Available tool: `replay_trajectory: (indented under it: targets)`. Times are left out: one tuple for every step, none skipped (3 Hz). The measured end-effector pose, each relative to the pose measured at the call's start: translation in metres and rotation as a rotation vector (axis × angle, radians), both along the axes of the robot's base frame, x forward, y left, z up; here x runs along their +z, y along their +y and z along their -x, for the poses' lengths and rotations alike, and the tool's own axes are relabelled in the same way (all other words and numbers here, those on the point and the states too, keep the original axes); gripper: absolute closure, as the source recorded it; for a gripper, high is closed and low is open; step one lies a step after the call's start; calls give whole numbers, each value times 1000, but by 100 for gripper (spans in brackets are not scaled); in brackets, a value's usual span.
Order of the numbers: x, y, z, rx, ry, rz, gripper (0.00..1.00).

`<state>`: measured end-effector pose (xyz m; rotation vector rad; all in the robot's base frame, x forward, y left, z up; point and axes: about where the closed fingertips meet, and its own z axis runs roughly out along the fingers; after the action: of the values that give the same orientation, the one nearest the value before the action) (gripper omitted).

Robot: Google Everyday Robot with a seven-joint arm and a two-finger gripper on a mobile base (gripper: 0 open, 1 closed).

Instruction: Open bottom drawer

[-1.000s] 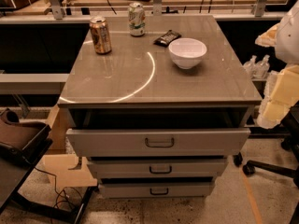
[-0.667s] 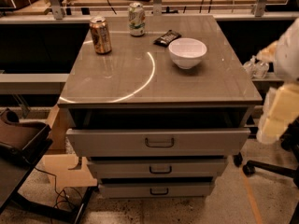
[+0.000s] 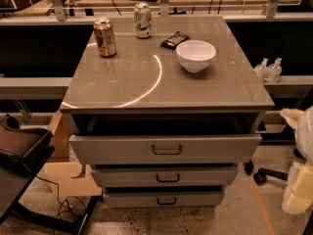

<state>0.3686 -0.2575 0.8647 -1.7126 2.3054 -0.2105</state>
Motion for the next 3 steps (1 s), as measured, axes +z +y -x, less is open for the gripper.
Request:
replay_trajectory:
  targets:
    - [-51, 5, 26, 67, 3, 23, 0]
    - [-76, 15, 38, 110, 44, 71, 0]
    - [-81, 15, 41, 111, 55, 75, 0]
